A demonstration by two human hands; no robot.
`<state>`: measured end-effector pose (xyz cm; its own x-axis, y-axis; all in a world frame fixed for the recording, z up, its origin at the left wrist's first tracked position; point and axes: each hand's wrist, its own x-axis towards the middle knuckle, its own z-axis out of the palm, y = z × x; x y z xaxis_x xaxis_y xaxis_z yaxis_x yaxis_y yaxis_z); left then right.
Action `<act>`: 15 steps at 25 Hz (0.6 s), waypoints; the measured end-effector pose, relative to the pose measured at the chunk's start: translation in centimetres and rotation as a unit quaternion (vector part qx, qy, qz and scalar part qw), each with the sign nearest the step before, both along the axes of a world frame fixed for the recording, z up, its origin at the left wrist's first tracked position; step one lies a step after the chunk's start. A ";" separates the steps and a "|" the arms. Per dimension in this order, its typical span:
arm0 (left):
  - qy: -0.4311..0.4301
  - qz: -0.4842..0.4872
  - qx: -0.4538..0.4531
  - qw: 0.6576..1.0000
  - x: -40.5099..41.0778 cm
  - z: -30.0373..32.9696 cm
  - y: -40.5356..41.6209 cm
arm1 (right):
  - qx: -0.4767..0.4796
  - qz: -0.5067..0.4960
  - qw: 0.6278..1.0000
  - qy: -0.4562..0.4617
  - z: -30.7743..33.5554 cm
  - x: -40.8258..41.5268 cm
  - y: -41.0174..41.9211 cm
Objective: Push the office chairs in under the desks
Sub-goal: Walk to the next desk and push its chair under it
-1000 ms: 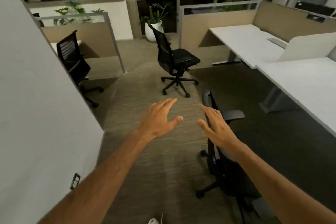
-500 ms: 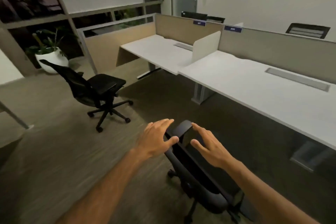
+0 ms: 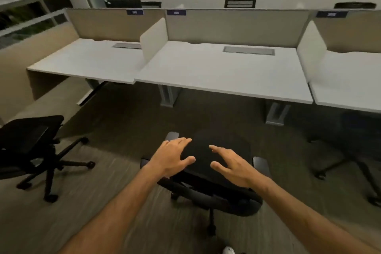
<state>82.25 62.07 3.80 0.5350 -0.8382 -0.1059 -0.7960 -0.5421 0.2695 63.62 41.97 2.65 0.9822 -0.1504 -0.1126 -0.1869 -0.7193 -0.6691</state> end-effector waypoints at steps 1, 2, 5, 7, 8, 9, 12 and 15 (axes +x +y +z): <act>0.004 -0.031 0.014 0.999 0.4 -0.4 -0.2 | -0.001 -0.025 1.000 0.003 -0.1 -0.7 0.7; 0.010 -0.060 0.026 0.998 0.6 -0.8 -0.1 | -0.004 -0.043 0.999 0.005 -0.3 -1.5 1.5; 0.011 -0.131 0.055 0.990 0.8 -2.2 0.7 | -0.051 -0.075 0.996 0.017 -1.6 -3.2 4.2; -0.005 -0.162 0.067 0.985 1.2 -3.7 1.8 | -0.092 -0.102 0.990 0.029 -3.1 -3.8 6.0; -0.003 -0.168 0.071 0.983 1.2 -4.4 2.6 | -0.112 -0.116 0.986 0.040 -4.0 -4.1 7.0; 0.004 -0.170 0.073 0.983 1.1 -5.1 3.5 | -0.133 -0.132 0.981 0.052 -4.8 -4.4 8.0; 0.020 -0.181 0.070 0.981 0.4 -6.2 5.6 | -0.186 -0.172 0.965 0.065 -6.2 -5.1 10.4; 0.014 -0.202 0.048 0.978 0.8 -6.4 6.0 | -0.227 -0.178 0.955 0.068 -6.2 -5.4 10.9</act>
